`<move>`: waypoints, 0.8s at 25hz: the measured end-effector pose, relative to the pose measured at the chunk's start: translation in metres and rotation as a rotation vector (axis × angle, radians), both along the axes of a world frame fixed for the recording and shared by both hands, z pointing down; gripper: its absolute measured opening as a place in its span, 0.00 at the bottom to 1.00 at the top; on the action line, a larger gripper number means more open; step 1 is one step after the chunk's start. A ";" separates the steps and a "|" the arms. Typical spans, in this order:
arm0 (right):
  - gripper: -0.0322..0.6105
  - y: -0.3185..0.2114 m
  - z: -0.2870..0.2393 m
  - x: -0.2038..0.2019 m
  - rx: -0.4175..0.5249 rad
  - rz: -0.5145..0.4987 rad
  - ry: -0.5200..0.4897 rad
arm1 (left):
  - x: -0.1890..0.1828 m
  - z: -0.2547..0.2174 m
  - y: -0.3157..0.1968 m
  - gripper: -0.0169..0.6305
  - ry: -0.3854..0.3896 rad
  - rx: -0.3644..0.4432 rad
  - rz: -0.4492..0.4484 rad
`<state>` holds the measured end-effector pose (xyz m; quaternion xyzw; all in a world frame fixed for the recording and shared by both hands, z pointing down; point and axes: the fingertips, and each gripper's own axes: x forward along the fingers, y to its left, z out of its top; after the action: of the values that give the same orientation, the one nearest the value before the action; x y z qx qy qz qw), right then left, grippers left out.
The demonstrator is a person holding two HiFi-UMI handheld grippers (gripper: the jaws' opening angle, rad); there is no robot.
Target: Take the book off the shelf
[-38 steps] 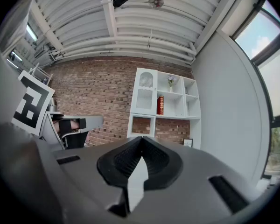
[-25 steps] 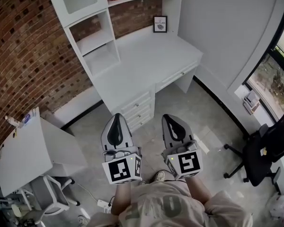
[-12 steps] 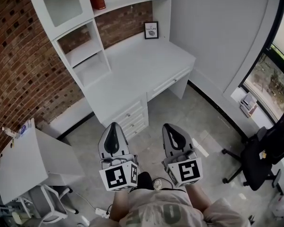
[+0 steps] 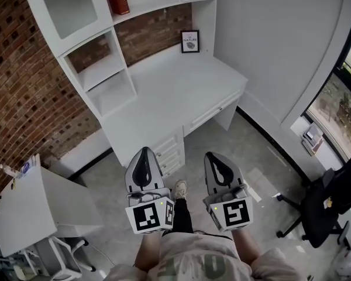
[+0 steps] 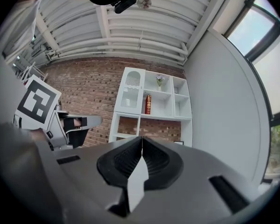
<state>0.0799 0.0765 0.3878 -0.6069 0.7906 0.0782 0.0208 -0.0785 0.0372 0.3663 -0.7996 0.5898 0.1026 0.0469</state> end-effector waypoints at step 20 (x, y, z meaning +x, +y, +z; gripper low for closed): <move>0.08 -0.334 -0.110 -0.014 0.201 -0.085 -0.062 | 0.033 -0.102 -0.316 0.05 0.024 0.129 0.077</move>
<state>0.0662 -0.2571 0.2773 -0.5699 0.8027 0.1373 0.1095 -0.0457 -0.2788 0.2641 -0.8157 0.5513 0.1518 0.0872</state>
